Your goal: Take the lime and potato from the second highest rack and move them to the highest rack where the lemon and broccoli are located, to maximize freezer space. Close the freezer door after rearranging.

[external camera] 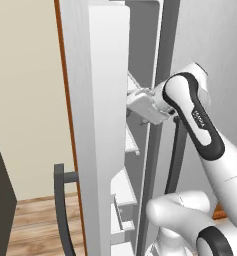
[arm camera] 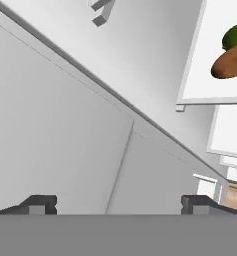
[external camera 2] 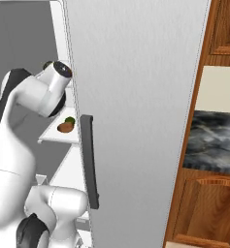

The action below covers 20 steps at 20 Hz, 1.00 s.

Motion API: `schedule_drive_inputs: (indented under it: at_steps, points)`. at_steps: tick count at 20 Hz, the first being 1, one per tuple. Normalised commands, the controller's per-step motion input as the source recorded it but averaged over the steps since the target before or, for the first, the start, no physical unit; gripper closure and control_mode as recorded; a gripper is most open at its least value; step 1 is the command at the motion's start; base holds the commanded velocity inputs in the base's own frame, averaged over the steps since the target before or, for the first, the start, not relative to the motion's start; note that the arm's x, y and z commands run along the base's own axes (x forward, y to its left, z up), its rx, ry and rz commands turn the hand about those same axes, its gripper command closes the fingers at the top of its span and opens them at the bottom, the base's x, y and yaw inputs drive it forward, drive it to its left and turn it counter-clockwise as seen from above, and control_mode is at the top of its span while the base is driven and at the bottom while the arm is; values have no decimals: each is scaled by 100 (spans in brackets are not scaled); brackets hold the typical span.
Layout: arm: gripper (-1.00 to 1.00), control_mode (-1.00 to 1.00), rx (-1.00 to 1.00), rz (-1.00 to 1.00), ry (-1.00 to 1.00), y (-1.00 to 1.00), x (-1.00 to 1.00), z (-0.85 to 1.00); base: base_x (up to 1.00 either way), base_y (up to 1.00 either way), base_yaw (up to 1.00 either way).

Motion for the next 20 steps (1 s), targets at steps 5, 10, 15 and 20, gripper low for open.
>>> schedule_drive_inputs:
  at_steps: [5,10,15,20]
  points:
    - [-100,-100,-12,-11,-6,-96,-28,5,0,0,0]
    - [-100,-100,-33,-10,-7,-46,-14,0,0,0,0]
    - [-100,-100,-18,-8,-2,-7,-14,-11,0,0,0]
    - [-100,-100,0,-3,0,-10,-10,-46,0,0,0]
